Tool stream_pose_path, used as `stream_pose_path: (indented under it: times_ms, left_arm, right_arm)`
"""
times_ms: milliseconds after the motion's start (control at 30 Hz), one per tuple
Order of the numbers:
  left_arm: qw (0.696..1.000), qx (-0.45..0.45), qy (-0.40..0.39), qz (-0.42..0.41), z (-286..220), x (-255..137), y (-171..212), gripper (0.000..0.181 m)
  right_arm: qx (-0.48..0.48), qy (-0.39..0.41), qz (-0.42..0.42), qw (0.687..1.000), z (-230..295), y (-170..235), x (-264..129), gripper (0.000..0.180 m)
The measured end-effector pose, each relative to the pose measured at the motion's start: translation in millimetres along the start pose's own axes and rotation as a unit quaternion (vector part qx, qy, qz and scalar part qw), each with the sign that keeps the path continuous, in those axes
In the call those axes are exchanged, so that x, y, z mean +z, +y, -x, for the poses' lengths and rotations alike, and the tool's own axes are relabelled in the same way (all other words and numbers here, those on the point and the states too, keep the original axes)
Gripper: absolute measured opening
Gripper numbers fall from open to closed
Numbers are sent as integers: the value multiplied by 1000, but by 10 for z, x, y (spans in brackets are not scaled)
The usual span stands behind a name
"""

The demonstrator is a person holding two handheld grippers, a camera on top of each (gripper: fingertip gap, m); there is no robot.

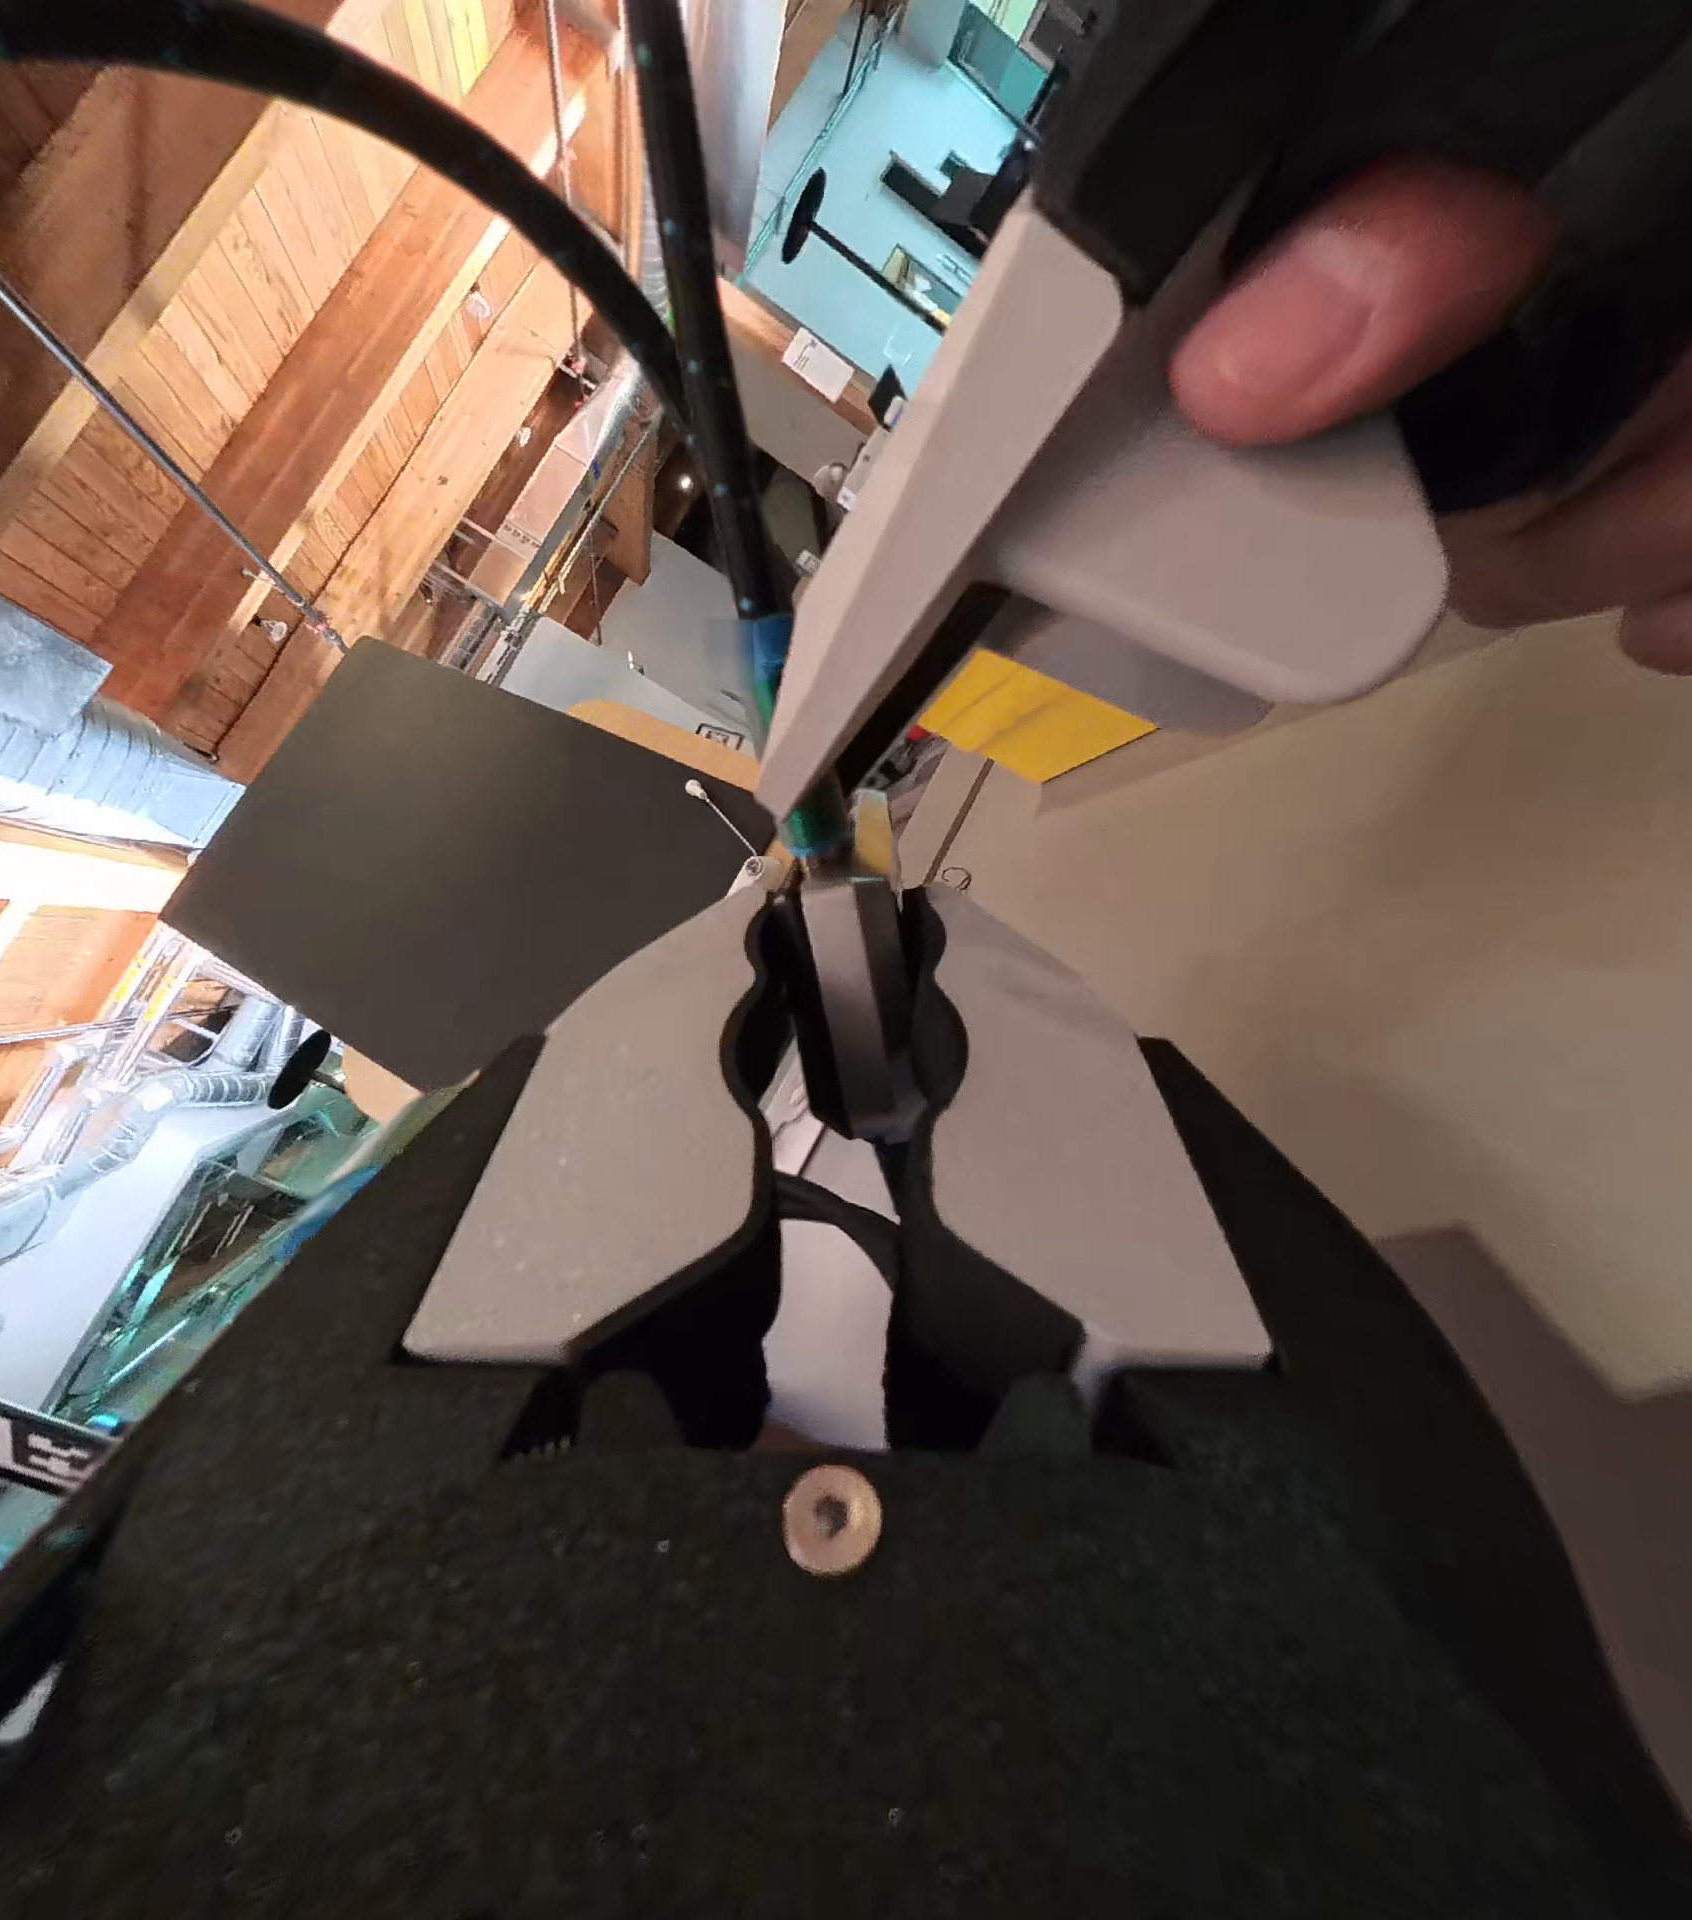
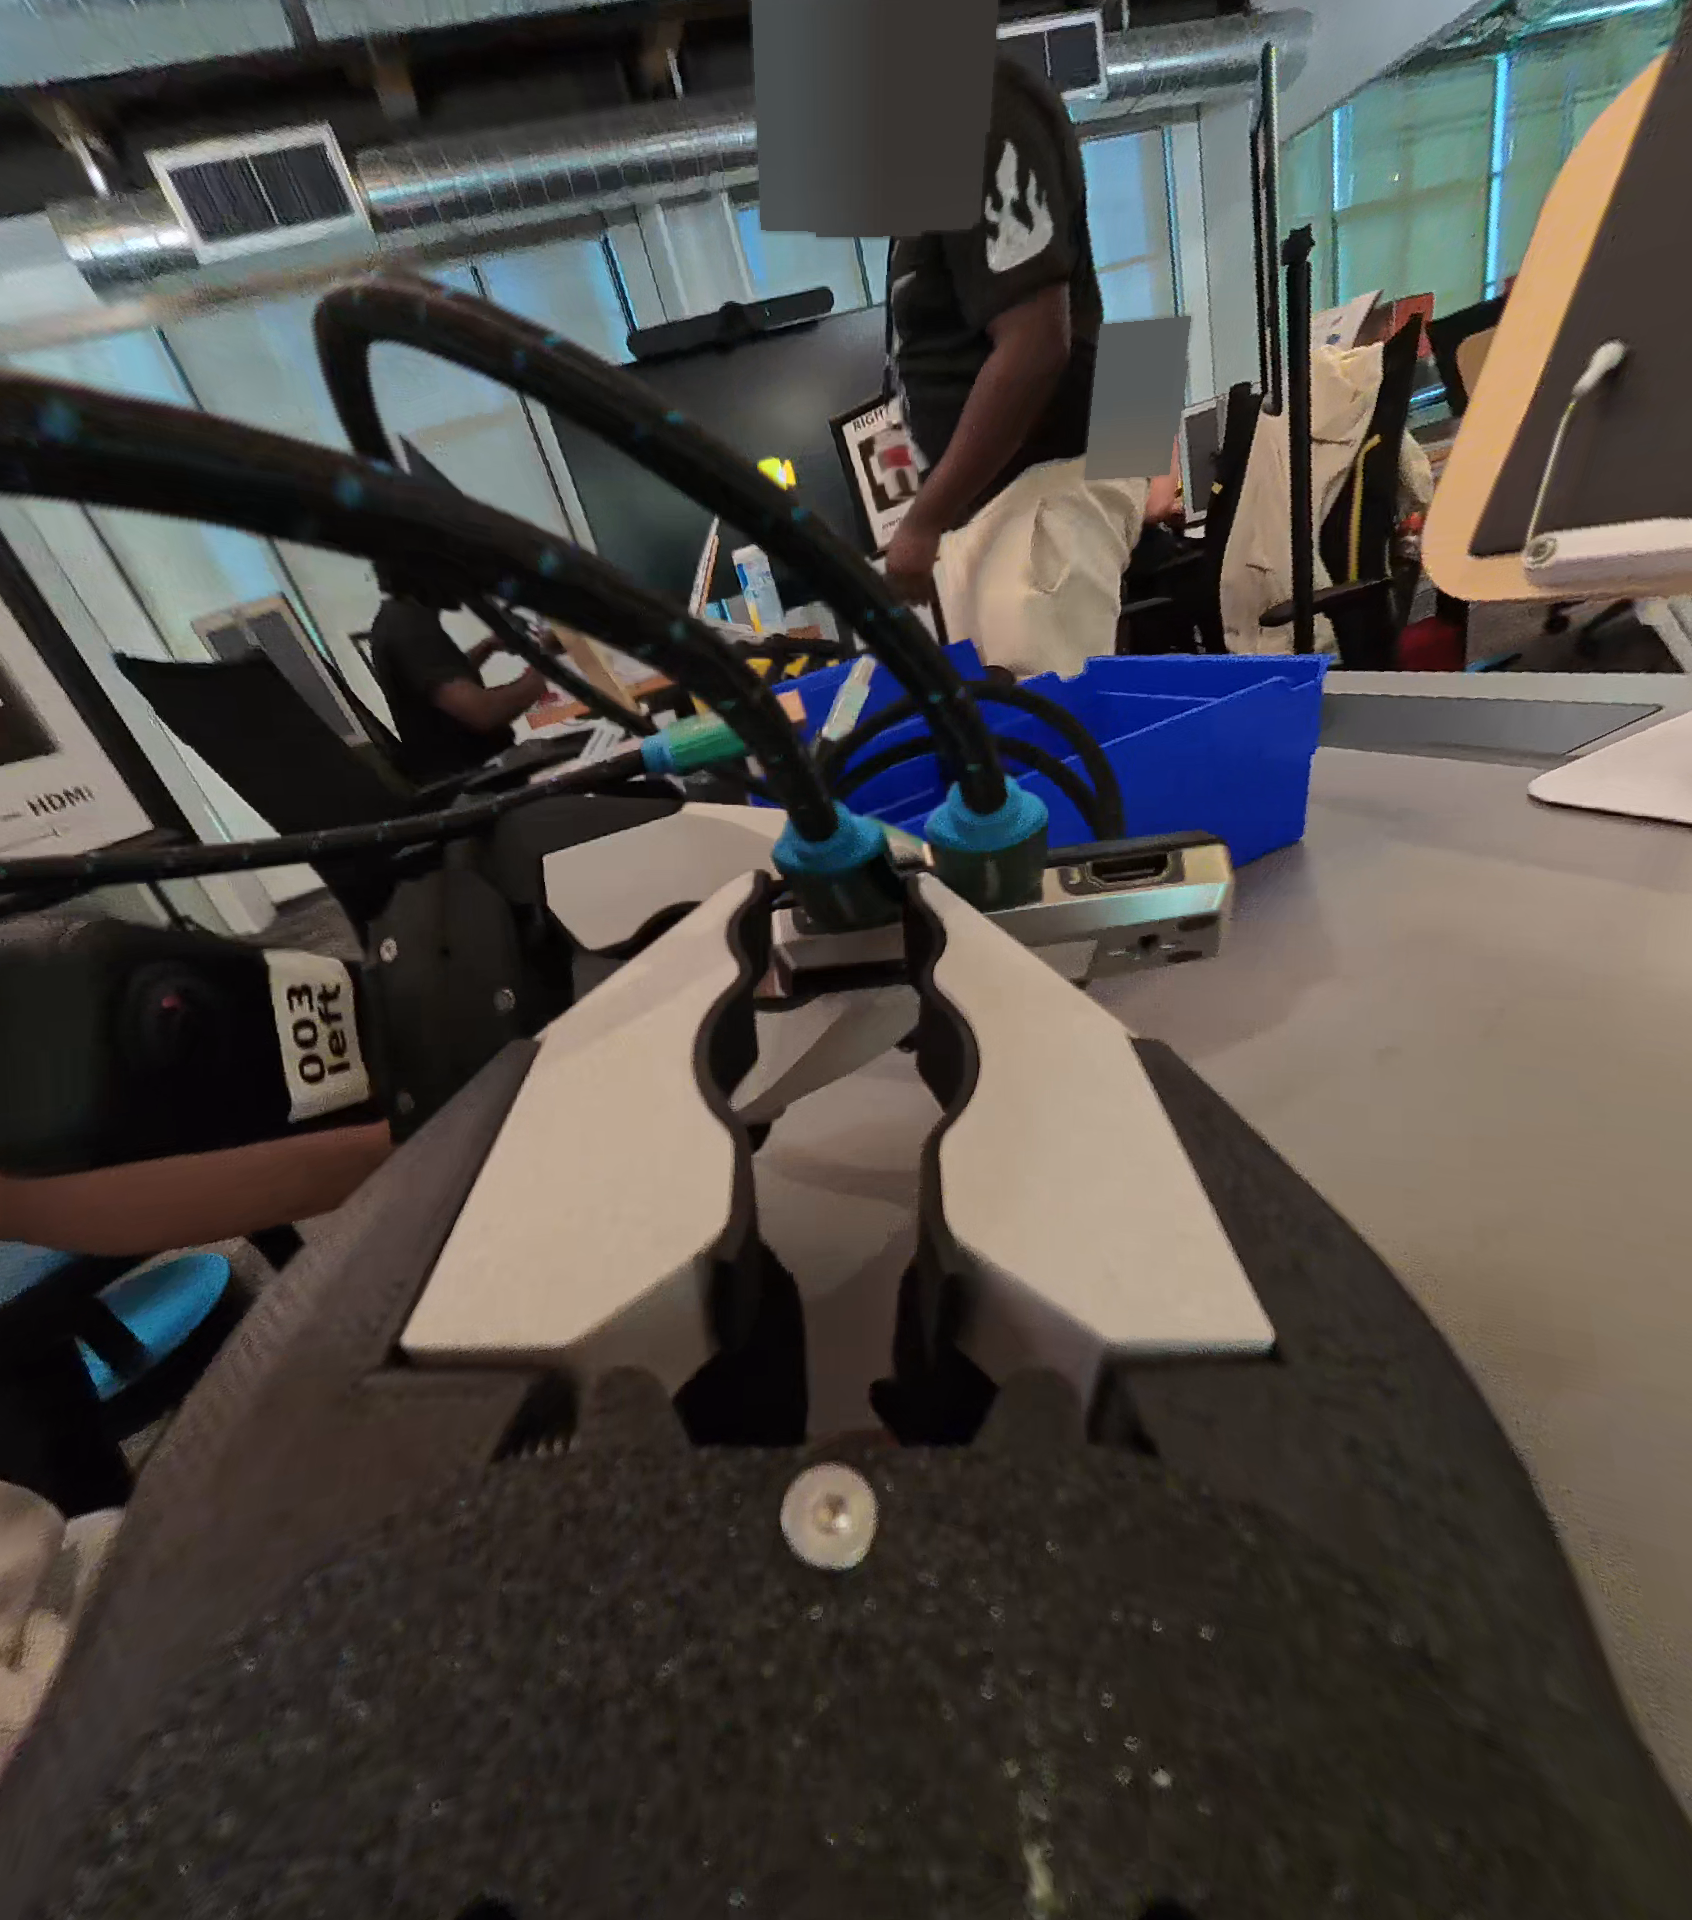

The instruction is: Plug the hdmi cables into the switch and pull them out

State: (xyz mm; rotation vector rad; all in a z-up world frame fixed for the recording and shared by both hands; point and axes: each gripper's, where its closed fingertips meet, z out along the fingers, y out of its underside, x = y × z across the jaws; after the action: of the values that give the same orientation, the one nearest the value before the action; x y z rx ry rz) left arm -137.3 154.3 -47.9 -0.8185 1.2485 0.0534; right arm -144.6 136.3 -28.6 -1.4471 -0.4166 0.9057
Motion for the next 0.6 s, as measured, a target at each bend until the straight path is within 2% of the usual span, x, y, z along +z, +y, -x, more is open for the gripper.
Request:
stream_pose_path:
  times_ms: [200,333,600]
  left_arm:
    - [1000,2,4,10,-87,4,53,22]
    - [1000,-25,5,3,-67,10,25,22]
    - [999,-53,-7,-6,7,2,-56,21]
  right_arm:
    - [39,17,-7,999,-57,74,-5,22]
    - [-5,40,9,999,-58,54,-27,19]
    - [-9,31,-27,999,-4,-68,-50,18]
